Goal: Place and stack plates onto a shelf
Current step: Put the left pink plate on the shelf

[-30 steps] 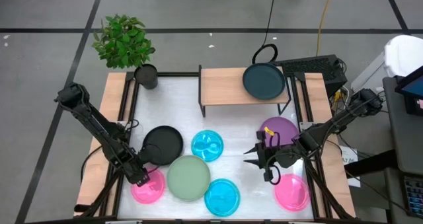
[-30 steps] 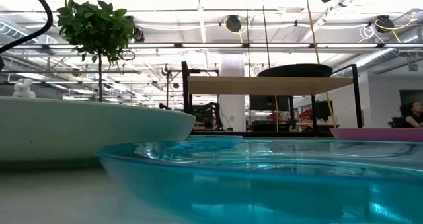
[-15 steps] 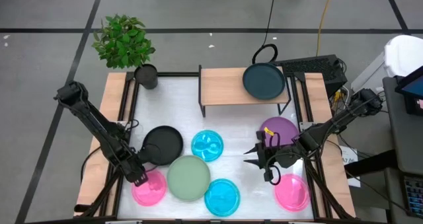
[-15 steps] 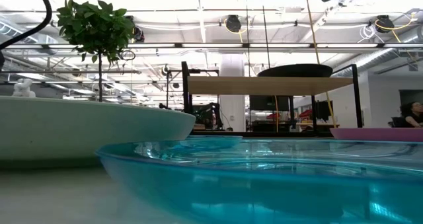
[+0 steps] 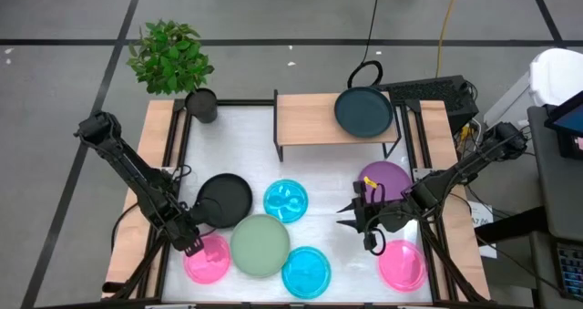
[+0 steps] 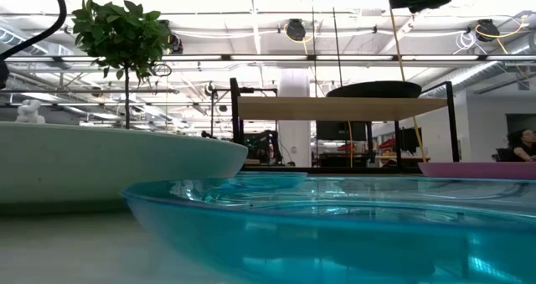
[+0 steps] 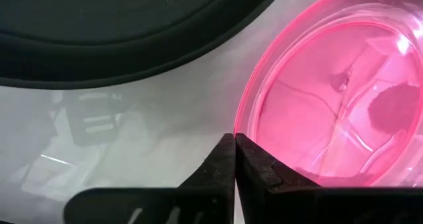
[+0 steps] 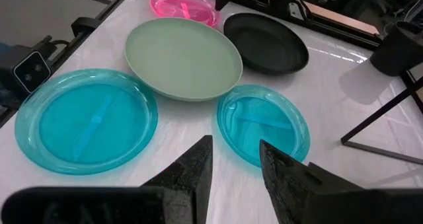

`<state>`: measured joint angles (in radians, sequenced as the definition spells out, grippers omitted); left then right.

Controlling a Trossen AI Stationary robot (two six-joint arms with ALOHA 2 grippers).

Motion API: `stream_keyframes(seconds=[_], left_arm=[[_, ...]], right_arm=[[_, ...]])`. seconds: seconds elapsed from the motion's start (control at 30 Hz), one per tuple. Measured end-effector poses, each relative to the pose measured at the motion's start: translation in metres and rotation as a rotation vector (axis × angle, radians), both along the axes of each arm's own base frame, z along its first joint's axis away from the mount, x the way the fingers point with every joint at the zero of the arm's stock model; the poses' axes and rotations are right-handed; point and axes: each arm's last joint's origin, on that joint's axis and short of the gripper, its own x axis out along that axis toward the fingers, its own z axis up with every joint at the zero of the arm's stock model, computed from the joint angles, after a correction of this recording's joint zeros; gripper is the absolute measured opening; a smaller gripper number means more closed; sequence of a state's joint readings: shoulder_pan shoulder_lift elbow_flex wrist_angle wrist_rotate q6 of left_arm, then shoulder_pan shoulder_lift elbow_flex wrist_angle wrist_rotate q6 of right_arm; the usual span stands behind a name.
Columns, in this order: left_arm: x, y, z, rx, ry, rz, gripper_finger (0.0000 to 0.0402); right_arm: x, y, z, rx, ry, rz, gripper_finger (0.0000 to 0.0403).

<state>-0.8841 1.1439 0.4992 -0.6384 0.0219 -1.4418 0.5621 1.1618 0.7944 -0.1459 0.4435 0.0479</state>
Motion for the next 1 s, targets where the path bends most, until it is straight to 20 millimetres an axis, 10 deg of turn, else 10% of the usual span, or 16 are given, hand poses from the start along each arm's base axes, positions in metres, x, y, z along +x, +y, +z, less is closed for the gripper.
stream_keyframes(seconds=[0.47,1.0], left_arm=[[0.0019,-0.0003,-0.0001,0.020,-0.039,0.015,0.0064],[0.0056,-0.0039,-0.0079,0.059,-0.038,-0.001,0.0044]], right_arm=[[-0.0001,0.0001,-0.0002,0.015,0.002,-0.006,0.0109],[-0.0001,0.0002,-0.0002,0.014,0.002,-0.005,0.0109]])
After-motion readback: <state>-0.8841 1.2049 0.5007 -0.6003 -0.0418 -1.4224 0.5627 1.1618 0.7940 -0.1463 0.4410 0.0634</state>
